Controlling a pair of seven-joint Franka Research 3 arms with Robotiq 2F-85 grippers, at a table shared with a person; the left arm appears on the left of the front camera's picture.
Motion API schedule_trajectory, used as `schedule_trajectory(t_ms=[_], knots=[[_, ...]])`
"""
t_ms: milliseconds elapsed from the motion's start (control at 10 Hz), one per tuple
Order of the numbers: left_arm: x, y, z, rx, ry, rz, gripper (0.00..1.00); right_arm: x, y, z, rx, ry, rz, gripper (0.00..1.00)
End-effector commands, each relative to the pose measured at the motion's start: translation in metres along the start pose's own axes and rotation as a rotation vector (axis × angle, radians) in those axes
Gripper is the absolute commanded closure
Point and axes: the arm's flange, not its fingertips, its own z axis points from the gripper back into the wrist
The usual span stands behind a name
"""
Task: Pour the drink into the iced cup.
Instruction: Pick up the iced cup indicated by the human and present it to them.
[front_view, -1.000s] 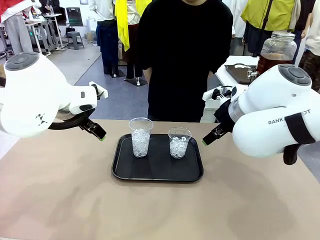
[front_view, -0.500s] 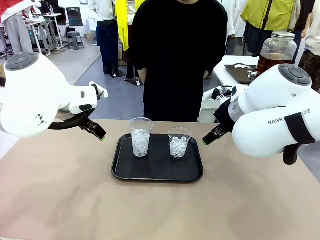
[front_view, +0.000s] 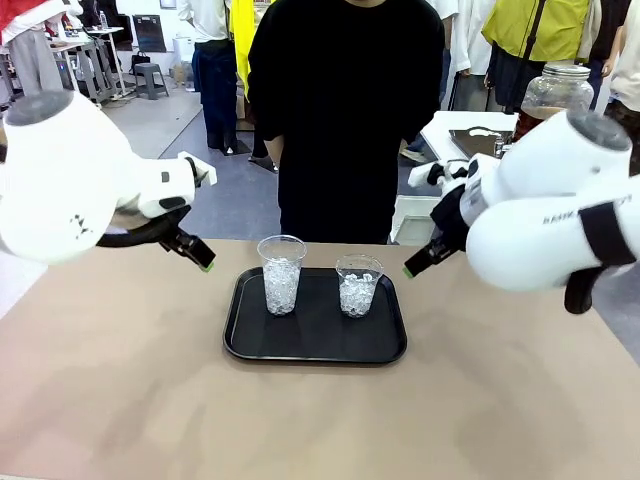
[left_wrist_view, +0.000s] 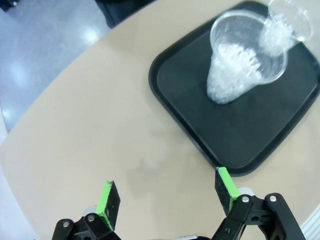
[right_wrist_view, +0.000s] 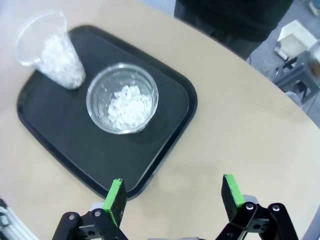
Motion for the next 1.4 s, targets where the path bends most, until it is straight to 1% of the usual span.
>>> schedule_trajectory(t_ms=[0, 100, 200, 300, 400, 500, 600, 700, 800, 900, 1000, 1300], knots=[[0.018, 0.013, 0.035, -0.068, -0.003, 0.032, 0.00, 0.020, -0.024, 0.037, 0.109, -0.010, -0.053, 0.00], [0.025, 0.020, 0.049, -0.117, -0.003, 0.067, 0.00, 0.025, -0.034, 0.055, 0.169, -0.021, -0.087, 0.00], [0.030, 0.033, 0.064, -0.206, -0.022, 0.146, 0.00, 0.029, -0.047, 0.070, 0.230, -0.038, -0.127, 0.00], [0.030, 0.044, 0.075, -0.271, -0.040, 0.208, 0.00, 0.029, -0.060, 0.081, 0.309, -0.053, -0.186, 0.00], [0.029, 0.056, 0.083, -0.317, -0.055, 0.241, 0.00, 0.027, -0.075, 0.088, 0.417, -0.072, -0.235, 0.00], [0.026, 0.065, 0.086, -0.352, -0.070, 0.268, 0.00, 0.022, -0.087, 0.091, 0.476, -0.079, -0.288, 0.00], [0.022, 0.077, 0.085, -0.437, -0.081, 0.310, 0.00, 0.017, -0.099, 0.088, 0.530, -0.073, -0.334, 0.00], [0.021, 0.086, 0.079, -0.489, -0.082, 0.331, 0.00, 0.015, -0.105, 0.084, 0.558, -0.069, -0.356, 0.00], [0.022, 0.092, 0.074, -0.524, -0.070, 0.339, 0.00, 0.016, -0.106, 0.080, 0.539, -0.058, -0.357, 0.00], [0.022, 0.091, 0.072, -0.514, -0.074, 0.277, 0.00, 0.015, -0.099, 0.078, 0.464, -0.043, -0.299, 0.00], [0.016, 0.082, 0.084, -0.472, -0.080, 0.345, 0.00, 0.006, -0.101, 0.089, 0.540, -0.064, -0.371, 0.00], [0.016, 0.082, 0.084, -0.472, -0.080, 0.345, 0.00, 0.006, -0.101, 0.089, 0.540, -0.064, -0.371, 0.00]])
